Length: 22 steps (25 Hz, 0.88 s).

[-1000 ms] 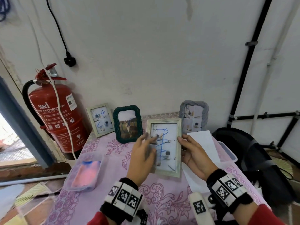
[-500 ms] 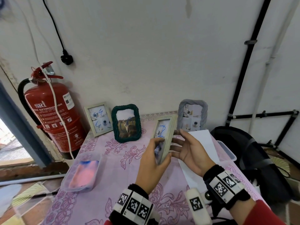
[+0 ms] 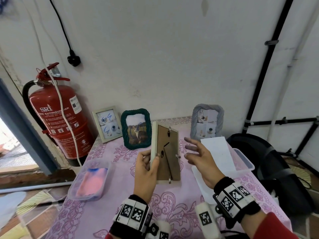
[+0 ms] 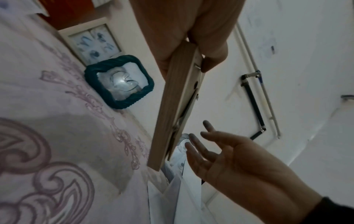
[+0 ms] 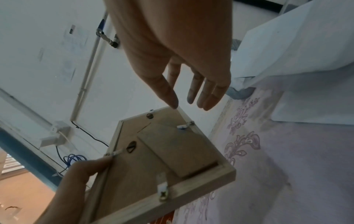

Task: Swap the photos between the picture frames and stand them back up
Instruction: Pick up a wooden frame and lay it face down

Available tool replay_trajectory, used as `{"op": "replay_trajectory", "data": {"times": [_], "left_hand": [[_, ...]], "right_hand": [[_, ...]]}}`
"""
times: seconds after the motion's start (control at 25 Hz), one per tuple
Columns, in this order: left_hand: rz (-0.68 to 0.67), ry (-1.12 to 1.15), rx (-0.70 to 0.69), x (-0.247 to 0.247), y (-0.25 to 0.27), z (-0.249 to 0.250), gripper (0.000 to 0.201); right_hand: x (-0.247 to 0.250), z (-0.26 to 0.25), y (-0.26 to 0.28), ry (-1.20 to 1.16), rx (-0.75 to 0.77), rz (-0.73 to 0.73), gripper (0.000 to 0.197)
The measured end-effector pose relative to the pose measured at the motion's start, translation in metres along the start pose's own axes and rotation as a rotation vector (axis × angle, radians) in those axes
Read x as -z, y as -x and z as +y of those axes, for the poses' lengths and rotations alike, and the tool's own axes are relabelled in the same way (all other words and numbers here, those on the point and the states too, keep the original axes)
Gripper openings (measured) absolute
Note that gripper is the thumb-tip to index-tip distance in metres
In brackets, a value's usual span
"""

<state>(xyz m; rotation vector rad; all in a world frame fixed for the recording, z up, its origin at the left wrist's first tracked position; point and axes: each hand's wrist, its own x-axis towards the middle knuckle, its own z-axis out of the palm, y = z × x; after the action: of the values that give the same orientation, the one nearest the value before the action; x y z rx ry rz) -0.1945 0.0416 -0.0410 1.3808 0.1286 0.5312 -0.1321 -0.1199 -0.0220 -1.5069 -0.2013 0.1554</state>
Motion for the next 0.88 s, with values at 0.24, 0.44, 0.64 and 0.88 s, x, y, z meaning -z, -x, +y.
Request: {"op": "replay_trajectory", "data": {"times": [0.24, 0.44, 0.64, 0.88], "left_hand": [[0.079, 0.29, 0.212, 0.018, -0.004, -0.015, 0.018], [0.076, -0.004, 0.286, 0.043, -0.009, -0.042, 0.021], [0.026, -0.343, 0.244, 0.063, -0.012, -0.058, 0.029], [-0.079, -0.425, 0.292, 0.072, -0.011, -0.065, 0.034]], "right_hand": [[-0.003, 0.027, -0.001, -0.002, -0.133, -0.097, 0.048], [-0.008, 0.049, -0.002, 0.025, -0.141, -0.105, 0.047], [-0.008, 0.068, -0.006, 0.056, -0.185, -0.153, 0.042], [-0.007, 0.08, -0.009, 0.169, -0.283, -0.218, 0.032]]}}
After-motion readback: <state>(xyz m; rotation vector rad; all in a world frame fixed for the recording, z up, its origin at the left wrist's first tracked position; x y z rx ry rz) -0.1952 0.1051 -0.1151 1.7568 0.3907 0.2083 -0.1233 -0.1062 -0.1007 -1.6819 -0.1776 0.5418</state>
